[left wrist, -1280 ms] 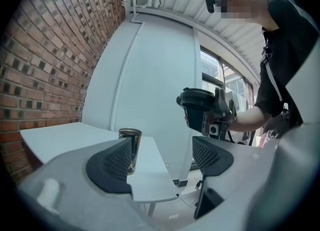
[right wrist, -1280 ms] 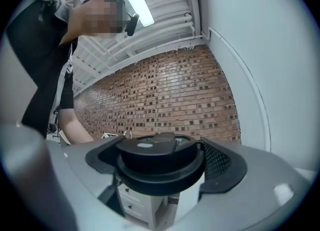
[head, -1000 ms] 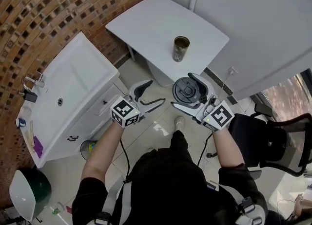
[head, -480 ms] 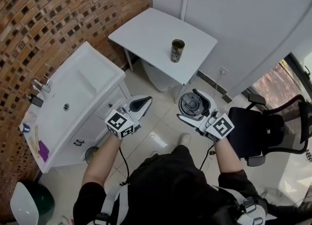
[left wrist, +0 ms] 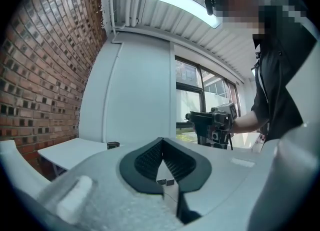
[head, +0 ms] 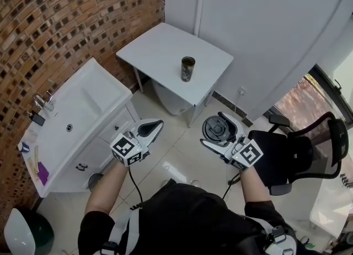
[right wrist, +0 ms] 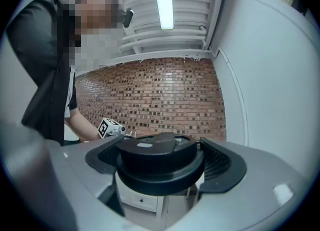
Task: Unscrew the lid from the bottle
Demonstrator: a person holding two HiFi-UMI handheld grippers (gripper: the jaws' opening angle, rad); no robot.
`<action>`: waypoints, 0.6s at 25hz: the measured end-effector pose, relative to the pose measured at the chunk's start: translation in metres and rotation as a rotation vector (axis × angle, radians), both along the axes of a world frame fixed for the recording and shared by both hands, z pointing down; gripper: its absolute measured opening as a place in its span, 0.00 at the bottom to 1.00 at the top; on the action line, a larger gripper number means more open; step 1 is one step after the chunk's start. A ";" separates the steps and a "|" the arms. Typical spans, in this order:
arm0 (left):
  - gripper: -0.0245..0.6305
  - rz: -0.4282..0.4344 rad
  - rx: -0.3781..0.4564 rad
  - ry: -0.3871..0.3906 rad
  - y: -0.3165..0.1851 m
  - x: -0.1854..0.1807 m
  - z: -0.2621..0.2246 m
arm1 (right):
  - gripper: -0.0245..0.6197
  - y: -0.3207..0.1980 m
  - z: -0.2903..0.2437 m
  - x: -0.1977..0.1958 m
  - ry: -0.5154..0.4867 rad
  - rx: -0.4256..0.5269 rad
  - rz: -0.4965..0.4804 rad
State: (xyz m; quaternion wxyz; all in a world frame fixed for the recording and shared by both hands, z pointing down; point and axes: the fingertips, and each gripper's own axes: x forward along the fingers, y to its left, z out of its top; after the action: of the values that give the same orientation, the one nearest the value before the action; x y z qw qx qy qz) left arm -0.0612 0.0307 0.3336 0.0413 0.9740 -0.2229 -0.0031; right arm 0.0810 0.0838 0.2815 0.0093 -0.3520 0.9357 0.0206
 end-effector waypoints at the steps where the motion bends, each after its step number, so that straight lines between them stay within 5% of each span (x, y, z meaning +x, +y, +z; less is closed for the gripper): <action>1: 0.04 -0.002 0.002 0.004 0.001 0.003 -0.002 | 0.77 0.001 -0.002 0.008 -0.001 0.003 0.007; 15: 0.04 -0.038 0.044 -0.054 0.022 0.042 0.003 | 0.78 0.001 0.000 0.042 -0.019 0.028 -0.025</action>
State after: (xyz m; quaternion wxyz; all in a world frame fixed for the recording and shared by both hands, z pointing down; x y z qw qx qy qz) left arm -0.0194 0.0532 0.3371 0.0138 0.9700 -0.2422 0.0175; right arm 0.1233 0.0847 0.2812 0.0232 -0.3401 0.9396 0.0303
